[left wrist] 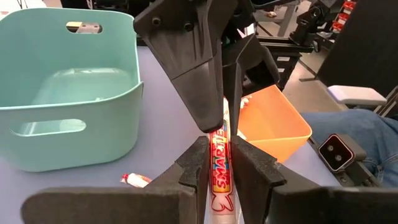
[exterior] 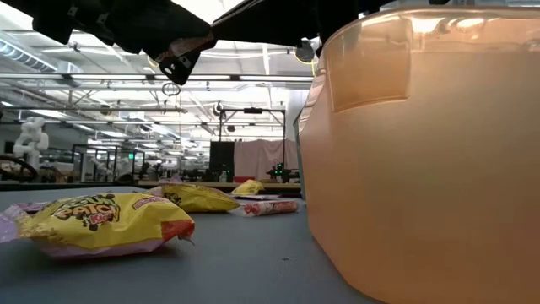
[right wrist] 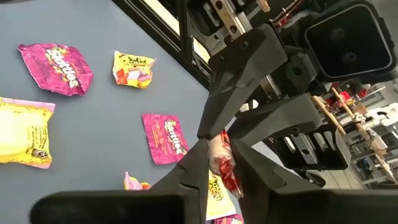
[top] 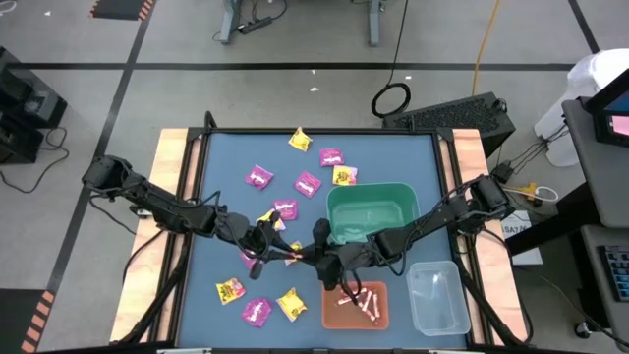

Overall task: Sort candy
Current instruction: Put the white candy into the orange bin

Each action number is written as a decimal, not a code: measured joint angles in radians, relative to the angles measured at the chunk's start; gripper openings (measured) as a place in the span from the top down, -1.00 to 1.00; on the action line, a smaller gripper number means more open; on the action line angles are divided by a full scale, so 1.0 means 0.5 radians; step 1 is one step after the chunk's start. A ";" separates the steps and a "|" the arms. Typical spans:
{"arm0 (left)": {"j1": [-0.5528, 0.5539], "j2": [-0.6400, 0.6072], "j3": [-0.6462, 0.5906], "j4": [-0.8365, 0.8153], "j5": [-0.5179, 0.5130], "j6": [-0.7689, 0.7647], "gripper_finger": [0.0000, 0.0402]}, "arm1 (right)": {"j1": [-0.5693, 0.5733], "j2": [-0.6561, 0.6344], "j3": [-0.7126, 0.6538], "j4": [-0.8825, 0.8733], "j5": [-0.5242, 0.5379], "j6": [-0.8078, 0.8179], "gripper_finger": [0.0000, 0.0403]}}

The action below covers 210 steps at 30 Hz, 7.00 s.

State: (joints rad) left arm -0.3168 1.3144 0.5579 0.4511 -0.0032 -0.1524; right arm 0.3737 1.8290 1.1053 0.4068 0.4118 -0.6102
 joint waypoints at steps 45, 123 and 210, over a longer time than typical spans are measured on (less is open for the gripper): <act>-0.026 -0.294 0.002 -0.136 -0.352 0.088 -0.48 | 0.467 -0.161 0.001 -0.330 0.589 0.557 0.81; -0.023 -0.292 0.000 -0.082 -0.504 0.380 -0.48 | 0.897 -0.364 0.001 -0.494 1.153 0.720 0.81; -0.208 1.448 0.683 -0.076 -1.130 -0.322 0.06 | 0.623 -0.362 0.000 -1.779 -0.459 2.647 0.37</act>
State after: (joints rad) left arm -0.4210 2.0384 0.8994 0.4131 -0.5681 -0.3135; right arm 0.6853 1.6482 1.1053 -0.4827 0.1825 0.7133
